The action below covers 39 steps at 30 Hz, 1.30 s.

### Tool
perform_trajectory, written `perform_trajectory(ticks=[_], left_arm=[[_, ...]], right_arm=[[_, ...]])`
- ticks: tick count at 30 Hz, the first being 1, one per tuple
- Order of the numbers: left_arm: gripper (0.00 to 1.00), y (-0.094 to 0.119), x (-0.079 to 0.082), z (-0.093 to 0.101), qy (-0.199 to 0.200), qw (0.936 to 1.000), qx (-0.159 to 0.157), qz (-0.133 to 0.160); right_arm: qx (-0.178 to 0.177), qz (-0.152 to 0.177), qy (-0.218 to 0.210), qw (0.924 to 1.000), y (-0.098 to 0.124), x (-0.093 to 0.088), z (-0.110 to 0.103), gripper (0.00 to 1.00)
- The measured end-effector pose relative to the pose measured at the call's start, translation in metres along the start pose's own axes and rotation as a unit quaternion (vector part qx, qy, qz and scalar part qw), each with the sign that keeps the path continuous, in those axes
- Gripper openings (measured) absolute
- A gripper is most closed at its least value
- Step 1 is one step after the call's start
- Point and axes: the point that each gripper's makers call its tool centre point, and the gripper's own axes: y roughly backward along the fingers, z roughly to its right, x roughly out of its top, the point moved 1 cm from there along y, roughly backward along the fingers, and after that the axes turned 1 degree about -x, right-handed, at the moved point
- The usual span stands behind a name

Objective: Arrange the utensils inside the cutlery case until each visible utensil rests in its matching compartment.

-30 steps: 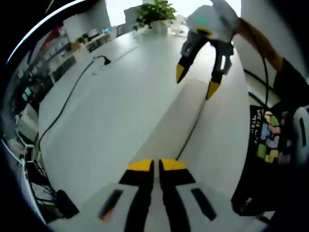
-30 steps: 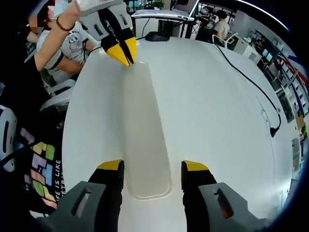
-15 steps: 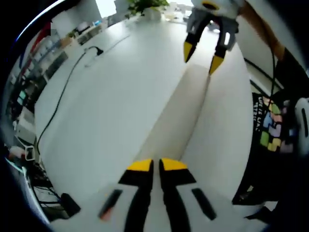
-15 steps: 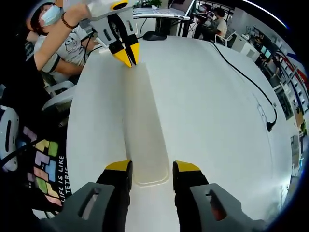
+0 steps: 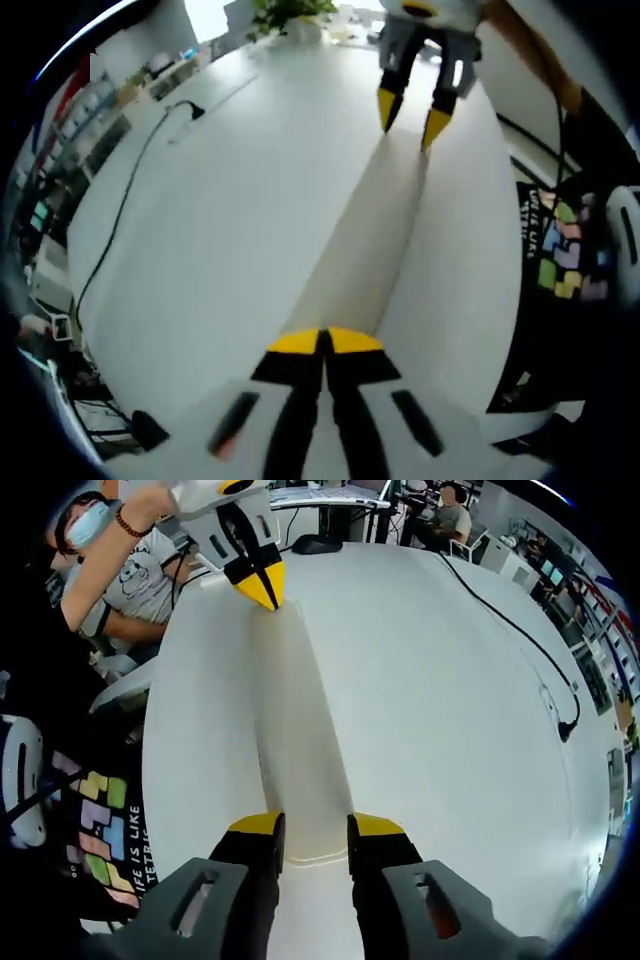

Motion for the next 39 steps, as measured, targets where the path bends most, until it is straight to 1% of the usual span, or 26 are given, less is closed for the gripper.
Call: perform_trajectory(ticks=[6, 10, 13, 17, 21, 25, 30, 31, 32, 33, 34, 35, 36, 37, 38, 39], left_arm=[[0.01, 0.0001, 0.0005, 0.0001, -0.004, 1.0000, 0.006, -0.004], [0.00, 0.0007, -0.0004, 0.0000, -0.003, 1.0000, 0.005, 0.003], [0.00, 0.0011, -0.0006, 0.0001, -0.004, 0.9999, 0.002, 0.011], [0.00, 0.0008, -0.0002, 0.0003, -0.005, 0.9999, 0.003, 0.008], [0.00, 0.0008, -0.0004, -0.0006, -0.006, 1.0000, 0.003, 0.003], [0.00, 0.0011, -0.0008, -0.0005, 0.000, 1.0000, 0.002, 0.010], [0.00, 0.0010, -0.0009, 0.0000, 0.001, 0.9999, 0.003, 0.010], [0.00, 0.0011, -0.0009, 0.0001, 0.000, 0.9999, 0.005, 0.009], [0.00, 0.0012, -0.0011, -0.0004, 0.001, 0.9999, 0.006, 0.009], [0.00, 0.0014, -0.0012, -0.0006, 0.002, 0.9999, 0.007, 0.008], [0.00, 0.0011, -0.0009, -0.0001, 0.004, 0.9999, 0.007, 0.009], [0.00, 0.0013, -0.0012, 0.0000, 0.002, 0.9999, 0.007, 0.011], [0.00, 0.0015, -0.0015, -0.0003, 0.004, 0.9999, 0.006, 0.014], [0.00, 0.0016, -0.0015, -0.0005, 0.007, 0.9998, 0.005, 0.018], [0.00, 0.0017, -0.0015, -0.0006, 0.012, 0.9997, 0.004, 0.021], [0.00, 0.0016, -0.0014, -0.0007, 0.012, 0.9997, 0.003, 0.023]], right_arm=[[-0.007, -0.020, 0.006, 0.9998, -0.0003, 0.0013, -0.0005, 0.24], [-0.005, -0.030, 0.009, 0.9995, -0.0004, 0.0015, -0.0027, 0.20], [-0.005, -0.038, 0.015, 0.9992, -0.0006, 0.0022, -0.0035, 0.20], [-0.005, -0.052, 0.017, 0.9985, -0.0016, 0.0035, -0.0057, 0.17], [-0.005, -0.057, 0.023, 0.9981, -0.0012, 0.0028, -0.0068, 0.16], [0.001, -0.057, 0.021, 0.9981, -0.0014, 0.0028, -0.0059, 0.16], [0.003, -0.070, 0.026, 0.9972, -0.0018, 0.0035, -0.0067, 0.16], [0.004, -0.066, 0.036, 0.9971, -0.0017, 0.0034, -0.0071, 0.16], [0.002, -0.064, 0.030, 0.9975, -0.0014, 0.0029, -0.0067, 0.16], [0.000, -0.059, 0.039, 0.9975, -0.0012, 0.0032, -0.0059, 0.18], [-0.011, -0.050, 0.060, 0.9969, -0.0008, 0.0049, -0.0009, 0.21], [-0.013, -0.048, 0.052, 0.9974, -0.0001, 0.0035, -0.0005, 0.25], [-0.010, -0.044, 0.051, 0.9977, 0.0001, 0.0036, 0.0010, 0.25], [-0.001, -0.032, 0.052, 0.9981, -0.0007, 0.0050, 0.0002, 0.26], [0.005, -0.019, 0.046, 0.9987, -0.0014, 0.0069, -0.0006, 0.27], [0.020, -0.004, 0.040, 0.9990, -0.0022, 0.0096, -0.0046, 0.31]])
